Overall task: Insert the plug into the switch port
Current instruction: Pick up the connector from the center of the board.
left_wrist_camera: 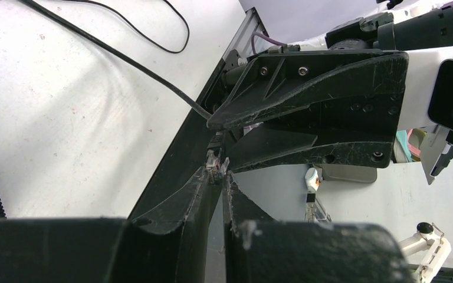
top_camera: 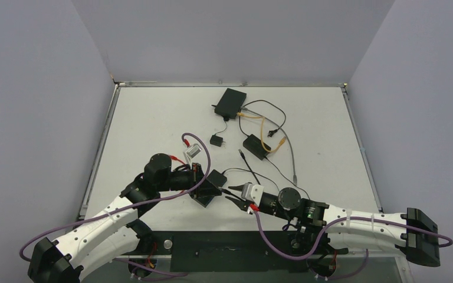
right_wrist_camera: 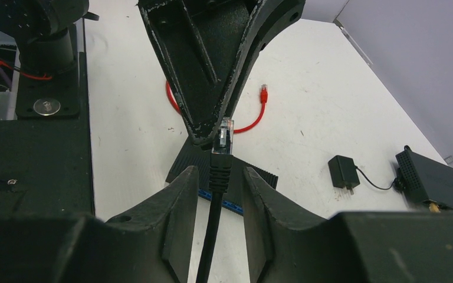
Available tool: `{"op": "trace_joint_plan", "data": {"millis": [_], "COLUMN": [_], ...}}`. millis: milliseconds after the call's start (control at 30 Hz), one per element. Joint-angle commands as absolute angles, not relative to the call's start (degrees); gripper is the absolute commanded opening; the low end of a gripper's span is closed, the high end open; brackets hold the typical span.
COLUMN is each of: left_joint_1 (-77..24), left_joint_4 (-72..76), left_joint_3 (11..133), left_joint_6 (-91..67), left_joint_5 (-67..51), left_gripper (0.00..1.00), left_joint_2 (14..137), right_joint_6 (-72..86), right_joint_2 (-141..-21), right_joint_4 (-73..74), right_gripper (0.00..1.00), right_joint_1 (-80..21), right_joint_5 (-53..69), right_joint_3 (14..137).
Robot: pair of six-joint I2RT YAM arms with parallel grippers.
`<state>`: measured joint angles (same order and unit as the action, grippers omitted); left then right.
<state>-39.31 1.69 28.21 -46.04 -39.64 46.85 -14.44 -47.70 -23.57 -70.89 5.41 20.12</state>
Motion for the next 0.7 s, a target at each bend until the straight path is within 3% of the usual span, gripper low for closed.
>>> {"op": "trace_joint_plan", "data": {"millis": [0, 300, 567, 667], "left_joint_1": [-39.3, -39.4, -39.3, -39.4], "left_joint_4": [5.6, 6.2, 6.4, 6.7], "left_joint_3": [28.3, 28.0, 27.8, 27.7], "left_joint_6": [-45.5, -45.7, -45.9, -45.9], "left_joint_5": [-41.0, -41.2, -41.5, -41.7], "left_gripper": [0.0, 0.0, 0.0, 0.0], "left_joint_2": [45.8, 45.7, 45.3, 45.2], "right_joint_6": [-13.5, -13.5, -13.7, -13.9], "right_joint_2": [-48.0, -48.5, -49.0, -49.0], "right_joint_4": [-27.8, -28.3, -28.1, -28.2], "right_gripper": [0.28, 0.22, 0.0, 0.0], "right_joint_1": [-70.7, -70.6, -70.7, -70.7], "right_joint_5": [5.3, 5.1, 5.0, 4.7], "right_joint_3": [19.7, 19.8, 20.1, 20.2]}}
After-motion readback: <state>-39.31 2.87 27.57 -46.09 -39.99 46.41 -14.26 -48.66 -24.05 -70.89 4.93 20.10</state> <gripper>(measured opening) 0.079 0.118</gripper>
